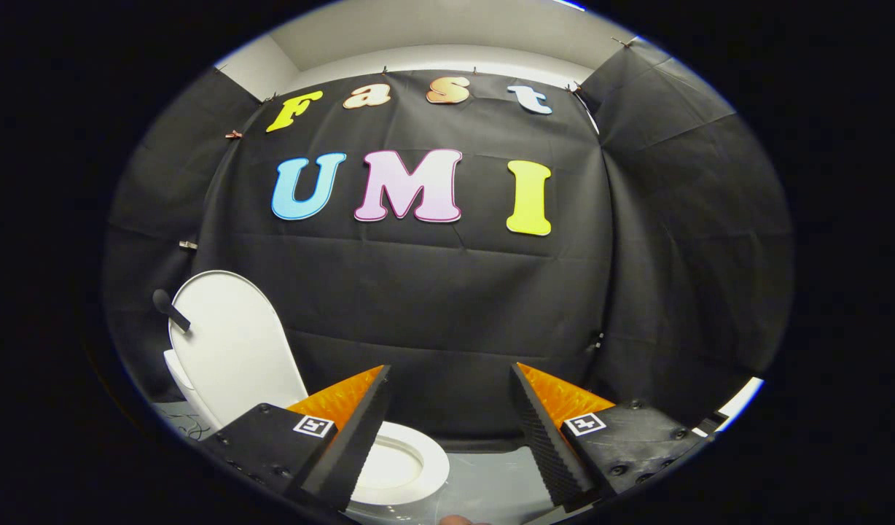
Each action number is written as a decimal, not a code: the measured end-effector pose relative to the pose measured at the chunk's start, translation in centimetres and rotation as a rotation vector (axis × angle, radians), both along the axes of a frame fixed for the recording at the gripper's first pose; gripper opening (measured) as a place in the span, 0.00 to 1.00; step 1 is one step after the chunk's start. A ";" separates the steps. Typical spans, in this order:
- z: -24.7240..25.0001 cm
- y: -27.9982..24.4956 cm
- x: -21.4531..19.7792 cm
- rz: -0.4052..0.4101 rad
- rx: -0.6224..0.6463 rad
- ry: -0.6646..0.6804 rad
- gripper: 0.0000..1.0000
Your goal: Open the toilet lid.
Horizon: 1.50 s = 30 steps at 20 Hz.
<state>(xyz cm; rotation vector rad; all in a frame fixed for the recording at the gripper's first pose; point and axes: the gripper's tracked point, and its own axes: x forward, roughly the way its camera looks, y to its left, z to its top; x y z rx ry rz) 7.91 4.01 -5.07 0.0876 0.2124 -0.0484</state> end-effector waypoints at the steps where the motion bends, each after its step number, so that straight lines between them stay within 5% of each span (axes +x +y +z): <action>1: 0.1 0.0 0.0 0.003 -0.003 -0.005 0.99; 30: -0.4 0.6 -0.5 0.051 -0.040 -0.017 0.99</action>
